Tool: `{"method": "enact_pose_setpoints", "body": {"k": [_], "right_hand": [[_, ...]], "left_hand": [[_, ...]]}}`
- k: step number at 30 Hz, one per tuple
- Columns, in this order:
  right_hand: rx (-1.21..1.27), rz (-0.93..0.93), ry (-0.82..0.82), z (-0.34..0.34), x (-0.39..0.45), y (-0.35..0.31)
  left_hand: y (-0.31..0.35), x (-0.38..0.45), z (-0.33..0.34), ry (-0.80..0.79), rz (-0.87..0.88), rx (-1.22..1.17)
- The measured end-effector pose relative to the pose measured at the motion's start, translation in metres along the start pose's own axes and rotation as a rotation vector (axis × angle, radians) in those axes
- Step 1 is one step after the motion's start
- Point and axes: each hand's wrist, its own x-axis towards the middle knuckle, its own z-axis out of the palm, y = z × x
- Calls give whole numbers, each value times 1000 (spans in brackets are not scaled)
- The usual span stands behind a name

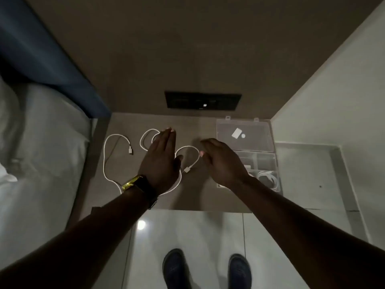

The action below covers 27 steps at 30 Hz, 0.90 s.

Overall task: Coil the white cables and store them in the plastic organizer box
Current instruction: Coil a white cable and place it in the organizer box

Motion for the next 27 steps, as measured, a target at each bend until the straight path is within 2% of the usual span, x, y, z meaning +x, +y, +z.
{"method": "enact_pose_setpoints", "body": {"k": [2, 6, 12, 15, 19, 22, 24, 27], "right_hand": [[-70, -11, -45, 26, 11, 8], [-270, -14, -213, 72, 38, 22], [-461, -80, -252, 101, 53, 36], [-386, -208, -236, 94, 52, 36], [-228, -356, -177, 70, 47, 29], [-148, -376, -166, 56, 45, 26], [-51, -332, -145, 51, 47, 28], [252, -125, -50, 52, 48, 34]], "left_hand": [[-14, -7, 11, 39, -27, -52], [-41, -28, 32, 7, -105, -95], [-62, -27, 49, -16, -169, -199], [-59, -12, 54, -79, -198, -235], [-46, 5, 64, -269, -266, -364], [-36, 12, 65, -371, -369, -625], [-29, 12, 60, -376, -515, -980], [-21, 14, 49, -409, -747, -1571]]}}
